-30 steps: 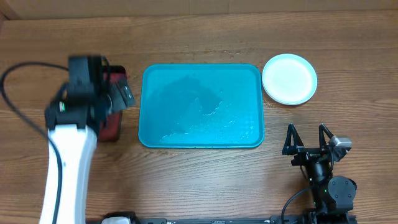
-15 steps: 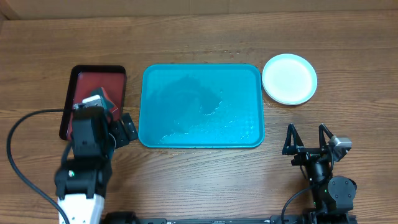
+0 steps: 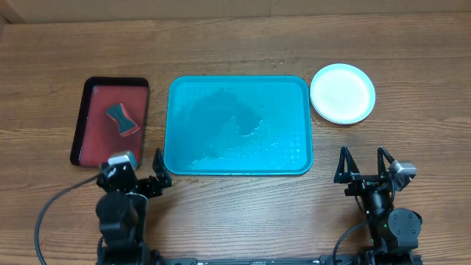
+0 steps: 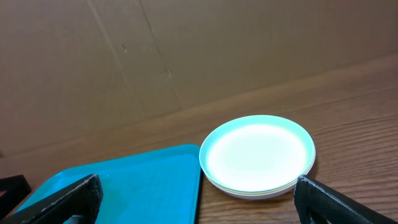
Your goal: Clean dirty plates on tray and stack at the side
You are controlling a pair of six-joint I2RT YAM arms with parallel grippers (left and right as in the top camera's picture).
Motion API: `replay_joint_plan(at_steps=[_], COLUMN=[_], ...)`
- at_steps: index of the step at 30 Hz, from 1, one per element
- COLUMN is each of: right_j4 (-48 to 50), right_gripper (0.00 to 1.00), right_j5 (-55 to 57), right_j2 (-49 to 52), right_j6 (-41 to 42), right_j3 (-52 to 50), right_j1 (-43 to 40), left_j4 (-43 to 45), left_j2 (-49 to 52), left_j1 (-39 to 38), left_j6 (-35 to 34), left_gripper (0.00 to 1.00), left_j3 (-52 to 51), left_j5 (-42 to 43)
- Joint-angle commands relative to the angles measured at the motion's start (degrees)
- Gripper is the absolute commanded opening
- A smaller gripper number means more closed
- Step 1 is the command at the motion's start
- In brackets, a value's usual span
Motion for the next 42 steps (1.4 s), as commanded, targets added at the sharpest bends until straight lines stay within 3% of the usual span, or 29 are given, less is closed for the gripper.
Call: replay_joint_plan(at_steps=[1,7,16,42], right_j4=[0.5,0.5,0.5,0.5], right_gripper=[1.00,1.00,1.00,1.00], right_j5=[0.5,0.5,0.5,0.5], right_j2=[-0.7,-0.7,-0.7,-0.7], right_j6=[-0.4,-0.4,-0.4,-0.4], right_j3=[-0.6,-0.6,-0.6,-0.6], right_j1=[-0.4,-0.4,-0.4,-0.4], left_j4=[4.8,13.5,6.0,6.0], left_j2=[-4.6,-10.8,-16.2,-16.2], left_j1=[0.4,0.7,3.4,3.5], left_j6=[1.8,3.9,4.8,4.7], left_gripper=[1.00,1.00,1.00,1.00], left_j3=[-4.5,-10.6,-10.4,-10.4], left_j5=[1.6,1.5,-0.4,0.2])
